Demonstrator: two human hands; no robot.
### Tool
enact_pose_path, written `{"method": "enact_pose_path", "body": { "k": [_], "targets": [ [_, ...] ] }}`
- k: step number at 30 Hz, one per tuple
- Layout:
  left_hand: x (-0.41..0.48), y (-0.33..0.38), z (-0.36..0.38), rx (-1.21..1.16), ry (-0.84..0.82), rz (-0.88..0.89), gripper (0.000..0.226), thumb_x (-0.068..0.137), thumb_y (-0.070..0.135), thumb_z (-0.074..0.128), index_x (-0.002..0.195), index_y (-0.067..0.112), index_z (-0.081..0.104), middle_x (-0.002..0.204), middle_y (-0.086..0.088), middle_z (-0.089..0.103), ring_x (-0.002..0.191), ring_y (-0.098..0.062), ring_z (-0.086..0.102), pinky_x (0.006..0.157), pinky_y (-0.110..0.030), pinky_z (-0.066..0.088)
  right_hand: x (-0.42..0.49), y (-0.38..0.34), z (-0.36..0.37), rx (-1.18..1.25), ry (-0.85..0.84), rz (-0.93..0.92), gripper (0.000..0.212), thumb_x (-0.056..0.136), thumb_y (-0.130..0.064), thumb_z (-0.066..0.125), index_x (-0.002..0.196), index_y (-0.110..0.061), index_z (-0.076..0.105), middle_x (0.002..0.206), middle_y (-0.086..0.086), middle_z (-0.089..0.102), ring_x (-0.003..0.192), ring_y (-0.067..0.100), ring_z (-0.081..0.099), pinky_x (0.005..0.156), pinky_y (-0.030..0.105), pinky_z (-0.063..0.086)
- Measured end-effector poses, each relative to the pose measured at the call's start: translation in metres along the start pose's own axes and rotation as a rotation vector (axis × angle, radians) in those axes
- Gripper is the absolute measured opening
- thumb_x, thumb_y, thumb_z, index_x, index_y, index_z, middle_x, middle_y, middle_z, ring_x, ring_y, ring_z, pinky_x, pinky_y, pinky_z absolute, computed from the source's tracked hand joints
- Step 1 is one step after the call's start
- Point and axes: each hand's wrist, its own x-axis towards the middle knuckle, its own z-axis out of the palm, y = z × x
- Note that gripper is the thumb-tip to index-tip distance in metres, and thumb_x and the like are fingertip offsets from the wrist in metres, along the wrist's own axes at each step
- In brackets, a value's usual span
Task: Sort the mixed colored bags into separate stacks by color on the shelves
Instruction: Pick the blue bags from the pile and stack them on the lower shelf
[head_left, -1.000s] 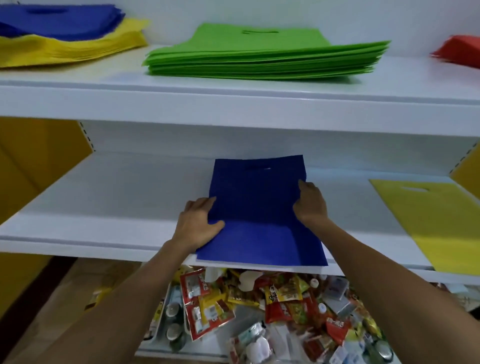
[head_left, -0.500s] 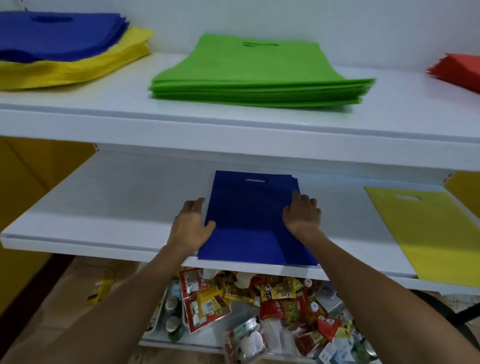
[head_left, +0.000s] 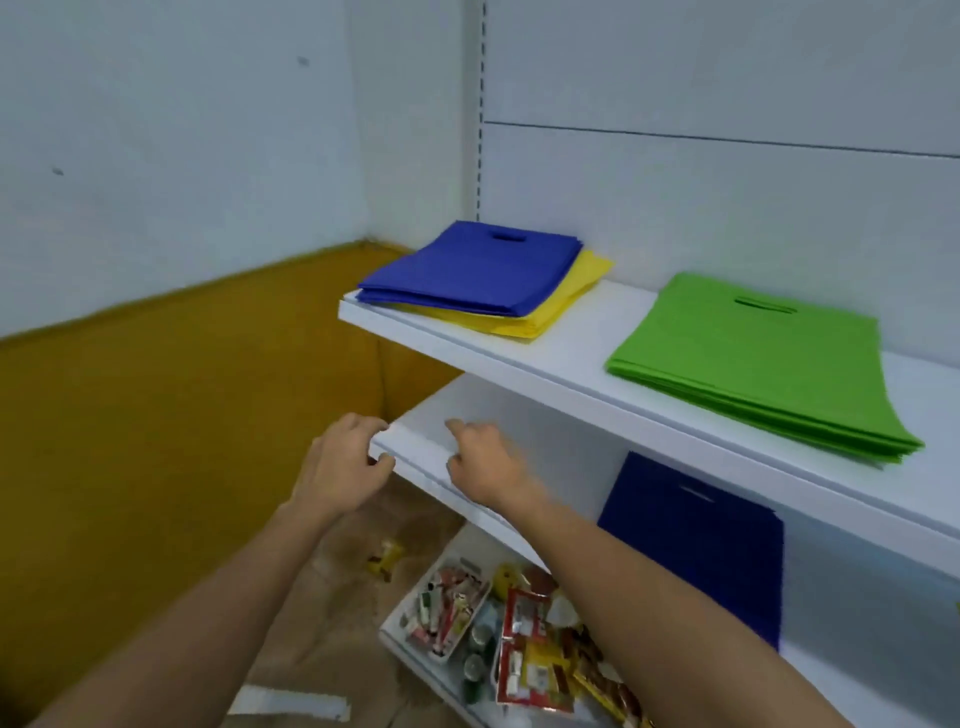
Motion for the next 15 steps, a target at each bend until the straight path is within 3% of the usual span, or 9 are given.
{"method": "enact_pose_path", "body": {
  "k": [6,15],
  "targets": [
    [-0.026,-0.04,-0.106,0.085,0.21,-0.055,0.042,0.087,0.025,0.056,0.127,0.018,0.052,0.121,-0.004,0.053,0.112,-0.021,0.051,0.093,-0.034,0.041,0.032,-0.117,-0.042,0.048,0.16,-0.274,0.047,0.092,-0.018,0.047,0.137,-0.01,0.039,0.128,0.013,0.052,0.119,0.029,0.047,0.096,0.04,0.044],
    [-0.027,-0.091,-0.181,0.137,0.333,-0.161,0.039,0.086,0.025,0.056,0.125,0.019,0.053,0.122,-0.004,0.052,0.114,-0.021,0.049,0.094,-0.034,0.039,0.074,-0.179,-0.075,0.128,0.242,-0.363,0.052,0.091,-0.016,0.046,0.142,-0.009,0.035,0.132,0.014,0.05,0.122,0.029,0.046,0.096,0.041,0.043]
  ]
}}
